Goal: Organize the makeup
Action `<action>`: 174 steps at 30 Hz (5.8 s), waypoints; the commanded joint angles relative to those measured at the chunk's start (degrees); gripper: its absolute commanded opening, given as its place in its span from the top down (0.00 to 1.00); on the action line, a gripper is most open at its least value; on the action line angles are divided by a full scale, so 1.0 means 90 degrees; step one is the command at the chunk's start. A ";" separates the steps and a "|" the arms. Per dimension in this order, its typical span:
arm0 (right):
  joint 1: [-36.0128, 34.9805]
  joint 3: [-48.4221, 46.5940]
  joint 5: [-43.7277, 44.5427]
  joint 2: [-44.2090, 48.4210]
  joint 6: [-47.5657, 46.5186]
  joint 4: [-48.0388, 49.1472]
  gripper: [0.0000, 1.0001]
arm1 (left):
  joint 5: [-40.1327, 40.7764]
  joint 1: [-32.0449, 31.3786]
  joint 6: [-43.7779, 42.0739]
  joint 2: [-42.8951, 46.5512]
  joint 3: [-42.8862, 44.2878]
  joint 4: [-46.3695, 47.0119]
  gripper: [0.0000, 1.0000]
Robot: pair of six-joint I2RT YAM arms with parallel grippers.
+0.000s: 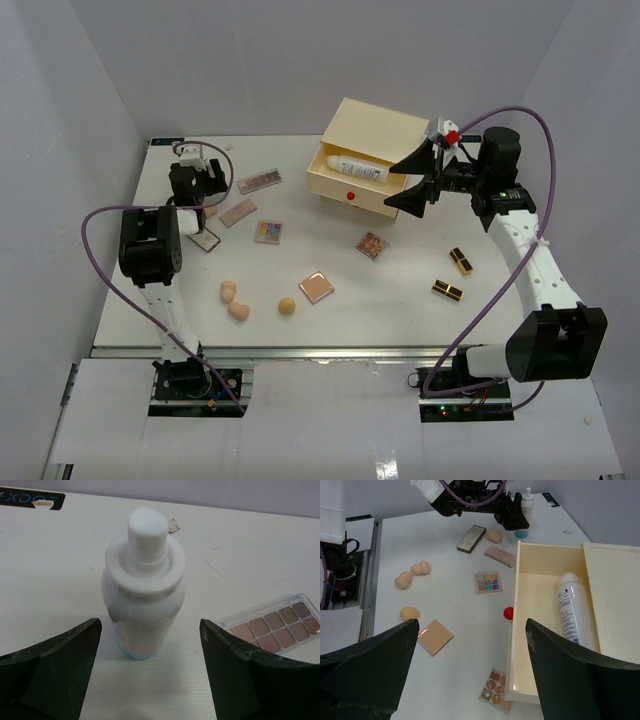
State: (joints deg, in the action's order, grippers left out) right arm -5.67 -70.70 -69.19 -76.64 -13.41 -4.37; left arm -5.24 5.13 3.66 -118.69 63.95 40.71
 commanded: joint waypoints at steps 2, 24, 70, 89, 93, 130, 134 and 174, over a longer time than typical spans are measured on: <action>0.0035 0.0023 -0.0130 -0.0025 0.0035 0.0182 0.06 | -0.0107 0.0016 -0.0143 -0.0234 0.0597 0.0028 0.14; 0.0173 0.0145 -0.0134 0.0260 -0.0004 0.0184 0.06 | -0.2523 0.0020 -0.0061 0.1328 0.1271 -0.1074 0.98; 0.1470 0.0421 0.0744 0.1047 0.0689 0.0739 0.07 | 0.1930 -0.6107 -0.8593 0.1542 0.3668 -0.5249 0.48; 0.1490 0.0424 0.0763 0.0991 0.0709 0.0749 0.07 | 0.1705 -0.6107 -0.8293 0.1986 0.3597 -0.5295 0.23; 0.1499 0.0425 0.0784 0.0996 0.0709 0.0749 0.07 | 0.1641 -0.6108 -0.8200 0.2151 0.3524 -0.5324 0.23; 0.0201 -0.2711 0.6120 -0.2405 0.3738 -0.0186 0.18 | -0.2386 -0.3753 0.3715 0.5345 -0.1223 -0.2864 0.95; 0.0207 -0.2841 0.6313 -0.2673 0.3485 0.0333 0.17 | -0.2589 -0.3753 0.3754 0.5009 -0.1544 -0.2252 0.93; 0.0341 -0.5724 0.3075 -0.5906 0.1715 0.0667 0.37 | -0.3500 -0.3890 0.3789 0.2080 -0.0347 -0.0644 0.84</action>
State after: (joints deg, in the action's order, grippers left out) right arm -2.42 -119.19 -38.11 -128.20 3.28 2.90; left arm -35.61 -29.54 38.92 -99.84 57.87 34.84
